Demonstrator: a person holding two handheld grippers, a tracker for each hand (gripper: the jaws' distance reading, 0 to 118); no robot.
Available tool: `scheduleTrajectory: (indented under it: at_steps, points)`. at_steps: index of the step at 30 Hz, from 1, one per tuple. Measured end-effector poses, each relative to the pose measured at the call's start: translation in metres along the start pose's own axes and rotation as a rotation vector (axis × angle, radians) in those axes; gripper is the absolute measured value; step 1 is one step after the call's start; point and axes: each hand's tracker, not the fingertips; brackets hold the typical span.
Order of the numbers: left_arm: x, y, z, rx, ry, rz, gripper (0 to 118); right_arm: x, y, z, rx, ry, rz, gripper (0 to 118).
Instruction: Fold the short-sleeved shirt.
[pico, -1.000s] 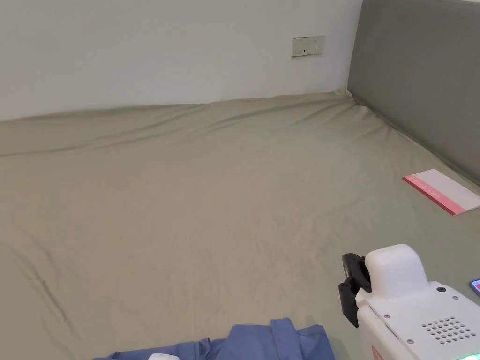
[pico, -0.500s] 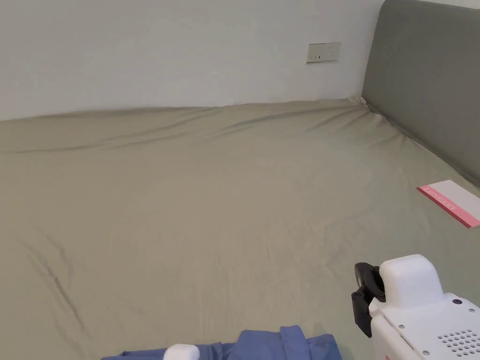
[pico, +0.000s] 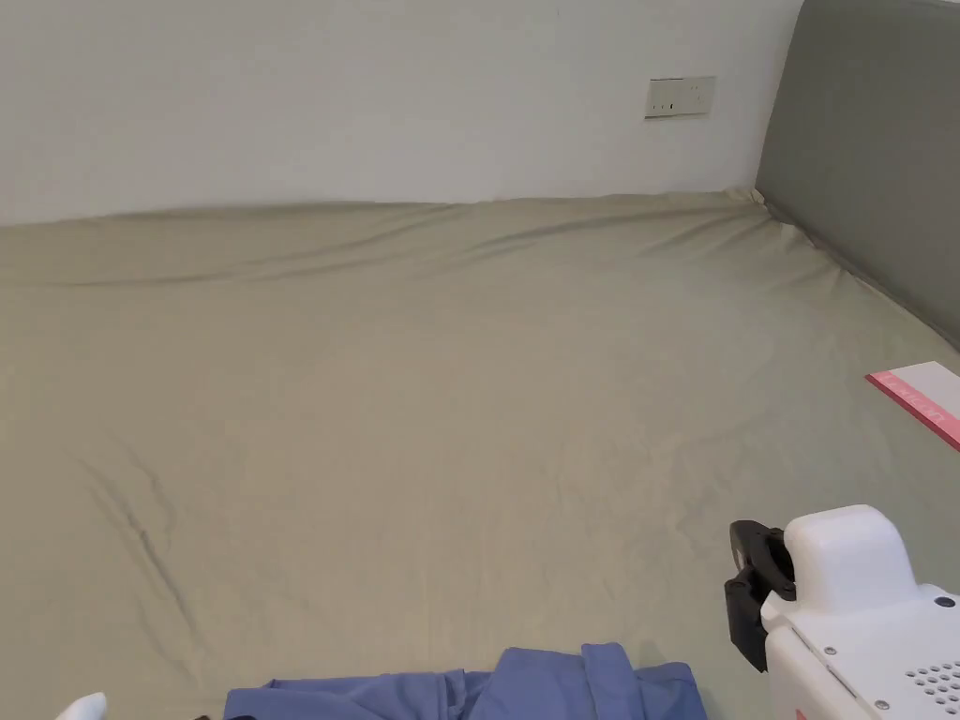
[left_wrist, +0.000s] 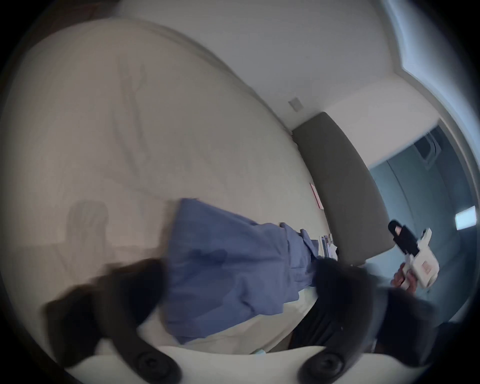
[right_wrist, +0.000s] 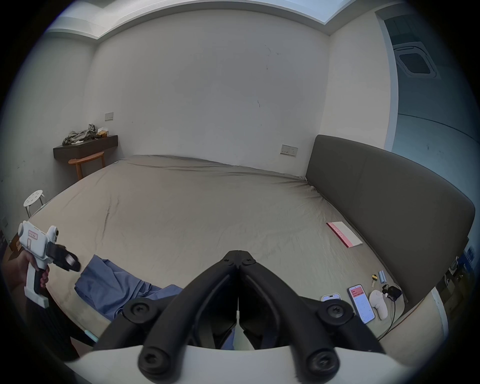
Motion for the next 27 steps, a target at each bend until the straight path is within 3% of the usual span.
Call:
scheduleTrajectory:
  at_steps: [6,8,9,13,15,16,17,18,19,20,27]
  points:
    - [-0.047,0.005,-0.015,-0.031,-0.126,0.260,118,-0.004,0.000,-0.001,-0.010,0.004,0.021,3]
    - [-0.047,-0.006,-0.024,-0.075,-0.171,0.307,118,-0.004,-0.001,-0.002,-0.012,0.001,0.022,3]
    - [-0.043,-0.003,-0.024,-0.015,-0.243,0.289,118,-0.004,-0.001,-0.003,-0.014,0.000,0.019,3]
    - [-0.030,-0.013,-0.068,-0.135,-0.379,0.463,112,-0.007,-0.002,-0.008,-0.022,0.002,0.012,3]
    - [-0.020,-0.013,-0.072,-0.116,-0.284,0.275,93,-0.009,-0.001,-0.011,-0.028,0.007,0.014,3]
    - [-0.012,-0.009,-0.072,-0.132,-0.222,0.210,65,-0.010,-0.001,-0.011,-0.029,0.011,0.017,3]
    - [-0.007,-0.008,-0.070,-0.117,-0.064,0.163,16,-0.011,0.000,-0.010,-0.028,0.015,0.020,3]
    - [0.000,-0.009,-0.070,-0.117,0.082,0.090,16,-0.012,0.001,-0.010,-0.027,0.020,0.026,3]
    - [-0.001,-0.011,-0.068,-0.111,0.112,0.043,16,-0.013,0.002,-0.010,-0.025,0.022,0.035,3]
    - [0.006,-0.010,-0.067,-0.112,0.013,0.064,16,-0.014,0.003,-0.010,-0.024,0.021,0.041,3]
    - [0.023,-0.008,-0.039,-0.059,0.098,-0.020,16,-0.017,0.008,-0.007,-0.011,0.029,0.047,3]
